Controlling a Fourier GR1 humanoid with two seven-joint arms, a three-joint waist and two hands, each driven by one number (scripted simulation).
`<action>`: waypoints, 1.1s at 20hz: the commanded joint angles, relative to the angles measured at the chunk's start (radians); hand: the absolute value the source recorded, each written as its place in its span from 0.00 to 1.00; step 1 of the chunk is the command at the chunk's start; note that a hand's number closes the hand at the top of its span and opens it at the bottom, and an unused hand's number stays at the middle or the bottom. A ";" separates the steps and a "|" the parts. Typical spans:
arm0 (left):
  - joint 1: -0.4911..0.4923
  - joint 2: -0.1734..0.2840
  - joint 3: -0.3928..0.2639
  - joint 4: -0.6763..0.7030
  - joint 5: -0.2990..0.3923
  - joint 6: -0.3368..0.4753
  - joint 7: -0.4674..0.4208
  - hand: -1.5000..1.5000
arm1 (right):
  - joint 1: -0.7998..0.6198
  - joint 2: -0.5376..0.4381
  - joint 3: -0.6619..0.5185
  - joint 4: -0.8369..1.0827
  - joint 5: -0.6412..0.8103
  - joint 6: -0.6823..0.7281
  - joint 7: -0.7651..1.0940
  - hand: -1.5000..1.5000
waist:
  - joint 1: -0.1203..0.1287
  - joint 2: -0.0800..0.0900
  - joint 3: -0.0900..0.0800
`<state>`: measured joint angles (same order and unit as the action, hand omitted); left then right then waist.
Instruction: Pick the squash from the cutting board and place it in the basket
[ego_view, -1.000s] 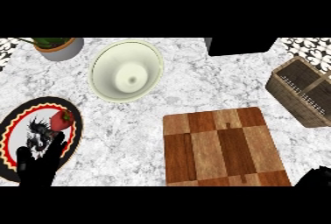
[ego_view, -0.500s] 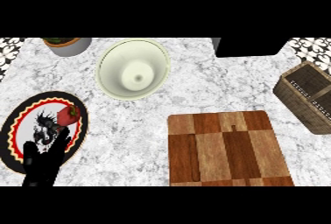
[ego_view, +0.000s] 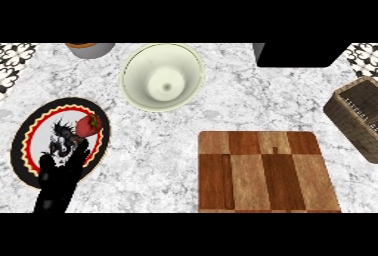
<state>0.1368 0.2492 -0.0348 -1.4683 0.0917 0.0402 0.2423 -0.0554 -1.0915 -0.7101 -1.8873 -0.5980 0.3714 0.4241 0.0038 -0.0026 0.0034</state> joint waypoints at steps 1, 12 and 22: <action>0.031 0.000 -0.004 0.042 0.019 -0.050 -0.003 0.50 | -0.105 -0.108 0.045 0.197 -0.003 0.066 -0.036 1.00 | 0.021 0.008 -0.004; -0.053 -0.039 -0.009 0.083 -0.021 -0.015 0.032 0.50 | -0.258 0.046 0.286 0.490 0.071 0.032 -0.162 1.00 | 0.023 0.012 -0.003; -0.005 -0.059 -0.010 0.005 -0.041 0.002 0.086 0.50 | -0.411 0.073 0.348 0.760 0.223 0.105 -0.322 1.00 | 0.018 0.007 -0.003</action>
<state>0.1071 0.2115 -0.0262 -1.4500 0.0594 0.0267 0.2583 -0.4168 -1.0394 -0.3900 -1.2260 -0.4459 0.4693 0.1745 0.0210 -0.0023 0.0076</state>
